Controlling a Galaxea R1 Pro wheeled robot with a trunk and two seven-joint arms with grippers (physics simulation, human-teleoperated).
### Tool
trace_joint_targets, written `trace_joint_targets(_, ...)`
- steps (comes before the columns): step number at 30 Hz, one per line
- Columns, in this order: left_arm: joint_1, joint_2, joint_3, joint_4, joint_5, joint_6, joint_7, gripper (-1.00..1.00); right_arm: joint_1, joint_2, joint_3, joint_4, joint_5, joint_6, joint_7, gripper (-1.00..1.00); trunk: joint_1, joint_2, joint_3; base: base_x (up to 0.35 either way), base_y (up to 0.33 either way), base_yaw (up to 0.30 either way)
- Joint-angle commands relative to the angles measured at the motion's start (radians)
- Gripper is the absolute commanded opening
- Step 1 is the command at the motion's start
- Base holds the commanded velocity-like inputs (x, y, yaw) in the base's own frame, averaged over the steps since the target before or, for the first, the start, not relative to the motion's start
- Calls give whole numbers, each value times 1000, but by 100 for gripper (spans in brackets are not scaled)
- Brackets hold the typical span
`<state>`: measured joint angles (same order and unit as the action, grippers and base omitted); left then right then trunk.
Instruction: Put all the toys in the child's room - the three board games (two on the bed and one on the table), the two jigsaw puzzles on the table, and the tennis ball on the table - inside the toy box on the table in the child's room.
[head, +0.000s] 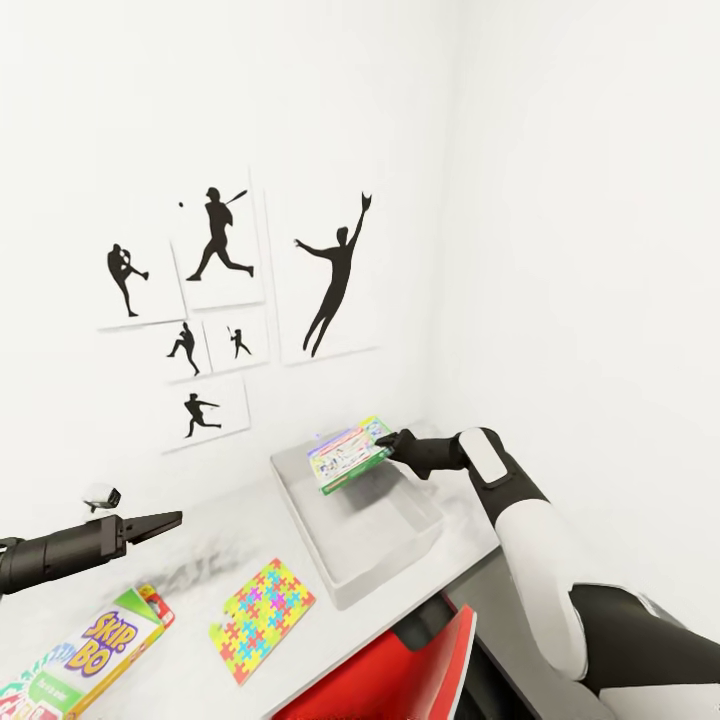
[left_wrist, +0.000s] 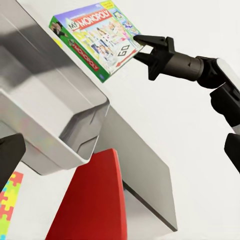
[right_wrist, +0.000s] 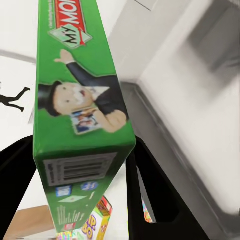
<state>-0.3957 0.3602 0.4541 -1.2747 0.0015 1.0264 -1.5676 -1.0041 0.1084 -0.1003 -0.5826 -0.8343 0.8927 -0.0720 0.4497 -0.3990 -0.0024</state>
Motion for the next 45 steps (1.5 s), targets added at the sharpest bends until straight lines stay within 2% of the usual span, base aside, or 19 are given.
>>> trace_joint_targets(1, 0, 0, 0, 0, 0, 11, -3, 100, 0, 4, -6, -1, -5, 5, -8, -100, 0, -1, -2, 0, 0, 0)
trace_joint_targets(9, 0, 0, 0, 0, 0, 11, -3, 100, -1, 34, -1, -3, -5, -8, -6, -100, 0, -1, -15, 0, 0, 0)
trace_joint_targets(14, 0, 0, 0, 0, 0, 11, -3, 100, -1, 43, 47, -3, -4, -27, -7, -100, 0, -1, -23, 0, 0, 0)
trace_joint_targets(16, 0, 0, -1, 0, 0, 11, -3, 100, -1, 45, 76, -3, -5, -59, -7, -100, 0, -1, -27, 0, 0, 0)
trace_joint_targets(20, 0, 0, -2, 0, 0, 11, -3, 100, -1, 46, 98, -3, -6, -78, -7, -100, 0, -1, -33, 0, 0, 0)
trace_joint_targets(39, 0, 1, 0, -4, 1, 11, -3, 100, -2, 51, 109, -3, -2, -98, -6, -100, 0, -1, -64, 0, 0, 0)
trace_joint_targets(45, 0, 3, 0, -7, 4, 12, -3, 100, -3, 51, 127, -3, -1, -100, -7, -100, 0, -1, -74, 0, 0, 0)
